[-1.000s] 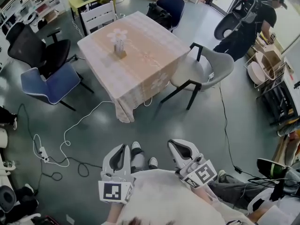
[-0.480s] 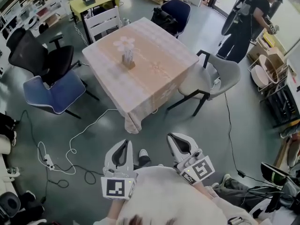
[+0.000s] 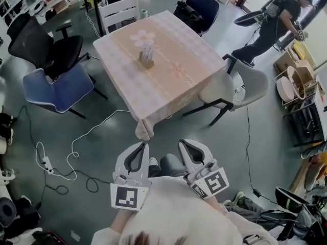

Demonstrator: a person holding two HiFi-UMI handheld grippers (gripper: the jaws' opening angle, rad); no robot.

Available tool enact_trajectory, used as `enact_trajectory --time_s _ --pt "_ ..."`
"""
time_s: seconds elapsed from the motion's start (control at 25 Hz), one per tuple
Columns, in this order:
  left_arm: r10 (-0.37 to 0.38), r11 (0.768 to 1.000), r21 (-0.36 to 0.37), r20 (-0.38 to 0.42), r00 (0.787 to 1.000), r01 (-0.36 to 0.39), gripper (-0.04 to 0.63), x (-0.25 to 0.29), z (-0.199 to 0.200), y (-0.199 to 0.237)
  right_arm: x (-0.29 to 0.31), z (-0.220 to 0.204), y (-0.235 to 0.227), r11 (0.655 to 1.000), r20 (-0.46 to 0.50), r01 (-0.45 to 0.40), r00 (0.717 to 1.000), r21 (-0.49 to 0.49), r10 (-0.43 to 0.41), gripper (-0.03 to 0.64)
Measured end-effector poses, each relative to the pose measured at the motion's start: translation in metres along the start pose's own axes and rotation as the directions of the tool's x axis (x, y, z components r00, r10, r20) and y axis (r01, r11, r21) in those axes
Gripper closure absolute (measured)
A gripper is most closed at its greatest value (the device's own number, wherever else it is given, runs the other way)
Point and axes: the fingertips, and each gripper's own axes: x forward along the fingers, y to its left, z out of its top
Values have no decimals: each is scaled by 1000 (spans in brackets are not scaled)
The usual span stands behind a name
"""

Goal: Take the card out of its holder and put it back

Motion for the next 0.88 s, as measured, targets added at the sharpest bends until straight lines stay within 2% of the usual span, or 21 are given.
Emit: enact_trajectory --time_s 0.36,0.56,0.88 --pt "95 992 -74 -55 994 -99 595 34 -12 27 31 2 -40 1000 -38 -13 999 19 14 618" --pt "127 989 -78 -36 991 -129 595 66 2 34 52 22 -75 1000 -23 -30 999 -8 30 618" --pt "174 980 -92 -33 984 -176 595 101 6 48 79 21 -105 997 -38 -71 997 2 71 618"
